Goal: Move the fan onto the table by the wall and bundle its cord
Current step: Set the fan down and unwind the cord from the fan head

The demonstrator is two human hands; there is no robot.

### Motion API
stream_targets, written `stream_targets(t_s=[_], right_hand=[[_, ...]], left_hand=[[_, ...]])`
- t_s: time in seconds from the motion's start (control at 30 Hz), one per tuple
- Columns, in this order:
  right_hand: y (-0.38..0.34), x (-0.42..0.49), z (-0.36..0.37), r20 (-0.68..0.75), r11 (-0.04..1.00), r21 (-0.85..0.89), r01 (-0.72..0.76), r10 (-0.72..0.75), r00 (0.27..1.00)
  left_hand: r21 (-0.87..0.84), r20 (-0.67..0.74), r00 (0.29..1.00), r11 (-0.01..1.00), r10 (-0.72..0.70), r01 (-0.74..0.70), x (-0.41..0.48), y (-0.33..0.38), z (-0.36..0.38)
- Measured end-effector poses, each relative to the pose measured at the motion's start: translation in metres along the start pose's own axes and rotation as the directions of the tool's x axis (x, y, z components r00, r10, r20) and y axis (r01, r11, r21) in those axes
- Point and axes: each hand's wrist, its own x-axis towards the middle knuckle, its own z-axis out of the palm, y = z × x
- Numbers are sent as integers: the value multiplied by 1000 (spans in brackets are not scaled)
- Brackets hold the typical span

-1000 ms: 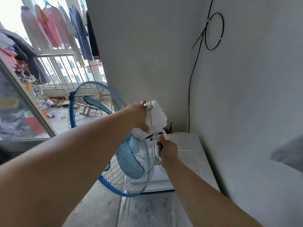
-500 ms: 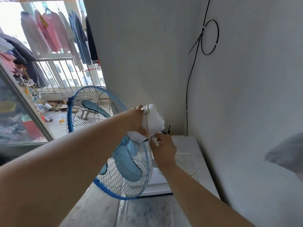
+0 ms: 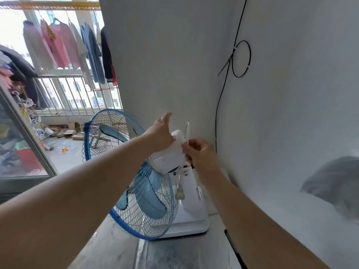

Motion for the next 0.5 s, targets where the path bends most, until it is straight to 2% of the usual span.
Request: stream_targets(t_s=[0.1,0.23,0.3,0.4,0.5], right_hand=[[-32,13,-13,-113,992,58,112,-104,988],[-45,15,-39,-208,989,-8,146,-144,968],[-39,9,-49,-224,991,-49,123,-131,966],[-24,-7,-61,-234,994,-84,73,-91,968],[-9,-24,-72,-269,998,-69,5,-23,963]], left_hand=[[-122,-111,994,992,10,-24,-5,11,0],[-245,-197,976,960,89,-137,-17,34,11],[-345,-150,985,930,80,-128,-23,47,24],[-539,9,998,841,55,-42,-39,59,55],[-585,166,982,811,95,21,-60,62,91]])
